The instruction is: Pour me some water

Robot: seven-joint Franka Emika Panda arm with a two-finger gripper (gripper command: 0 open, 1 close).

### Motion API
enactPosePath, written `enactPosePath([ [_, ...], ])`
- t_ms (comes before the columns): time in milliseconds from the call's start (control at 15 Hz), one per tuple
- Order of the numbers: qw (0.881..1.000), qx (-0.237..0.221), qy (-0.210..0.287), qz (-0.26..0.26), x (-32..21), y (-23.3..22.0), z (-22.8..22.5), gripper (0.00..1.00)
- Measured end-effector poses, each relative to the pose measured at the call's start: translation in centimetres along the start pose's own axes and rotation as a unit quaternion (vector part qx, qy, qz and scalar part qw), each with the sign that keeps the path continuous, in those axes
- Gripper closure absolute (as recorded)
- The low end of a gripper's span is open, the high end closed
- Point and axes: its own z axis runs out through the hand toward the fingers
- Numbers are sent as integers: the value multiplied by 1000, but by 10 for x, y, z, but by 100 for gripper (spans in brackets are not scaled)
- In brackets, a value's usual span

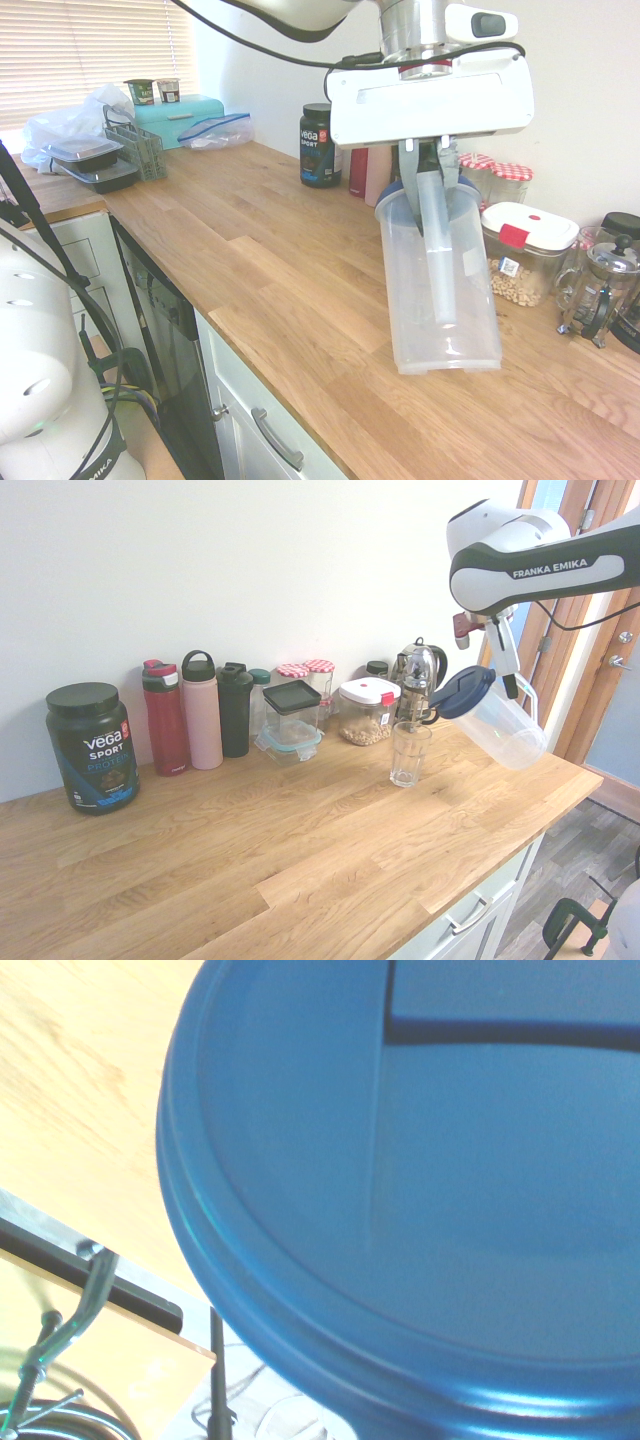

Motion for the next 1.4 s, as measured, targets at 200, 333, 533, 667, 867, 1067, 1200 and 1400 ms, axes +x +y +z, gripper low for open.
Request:
enactPosePath([
  [200,999,-19,-32,2,16,-10,-6,100],
  [333,998,-32,-55,-5,30,-21,-5,100],
  [533,995,-45,-84,-13,46,-32,-2,100],
  [667,995,-49,-90,-15,55,-34,-2,100],
  [867,995,-47,-91,-8,58,-27,-4,100],
  [1067,998,-9,-61,-6,46,-3,-11,100],
  [1200,998,42,-36,-5,19,27,-4,100],
  [1400,992,129,1,10,-21,54,33,100],
])
